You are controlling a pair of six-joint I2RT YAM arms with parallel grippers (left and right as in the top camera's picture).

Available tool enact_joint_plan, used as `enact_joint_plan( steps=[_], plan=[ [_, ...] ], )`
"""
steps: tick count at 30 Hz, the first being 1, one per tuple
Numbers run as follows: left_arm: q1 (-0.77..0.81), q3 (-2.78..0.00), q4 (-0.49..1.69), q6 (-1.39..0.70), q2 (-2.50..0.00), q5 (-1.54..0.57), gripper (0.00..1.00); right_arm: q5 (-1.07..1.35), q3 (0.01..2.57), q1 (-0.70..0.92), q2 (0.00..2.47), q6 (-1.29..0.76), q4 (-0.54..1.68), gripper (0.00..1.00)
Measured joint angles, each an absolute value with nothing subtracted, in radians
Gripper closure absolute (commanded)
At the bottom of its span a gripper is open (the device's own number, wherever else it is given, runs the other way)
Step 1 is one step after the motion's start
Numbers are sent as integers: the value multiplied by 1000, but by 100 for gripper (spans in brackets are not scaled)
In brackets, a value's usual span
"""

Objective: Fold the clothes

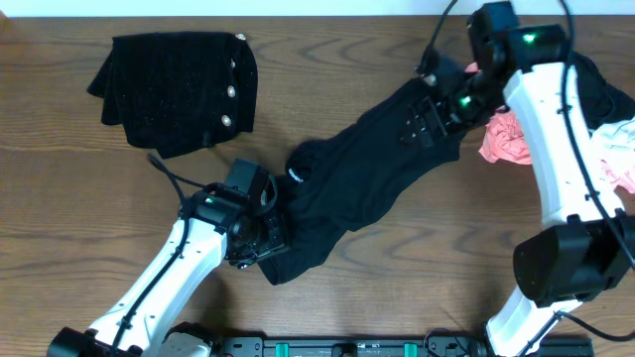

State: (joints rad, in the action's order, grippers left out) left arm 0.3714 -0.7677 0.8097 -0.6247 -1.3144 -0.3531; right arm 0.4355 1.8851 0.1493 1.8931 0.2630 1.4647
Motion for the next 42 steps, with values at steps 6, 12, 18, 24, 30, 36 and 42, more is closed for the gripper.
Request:
enact_joint_plan(
  steps=[6, 12, 18, 24, 30, 36, 42],
  plan=[
    [373, -761, 802, -644, -1314, -353, 38, 438, 1778, 175, 1893, 253, 1417, 1],
    [377, -743, 738, -666, -1314, -353, 39, 438, 1709, 190, 1893, 242, 1378, 1],
    [421, -731, 672, -699, -1315, -353, 50, 438, 1705, 190, 1893, 242, 1362, 1],
    [476, -730, 638, -711, -1348, -353, 57, 438, 1705, 190, 1893, 242, 1356, 1],
    [494, -730, 659, -711, -1415, -345, 61, 438, 1705, 190, 1893, 242, 1351, 1],
    [494, -729, 747, -711, -1425, -305, 61, 438, 1705, 190, 1893, 243, 1348, 1],
    [494, -728, 685, -712, -1425, -265, 87, 438, 1705, 190, 1893, 243, 1344, 1]
  ],
)
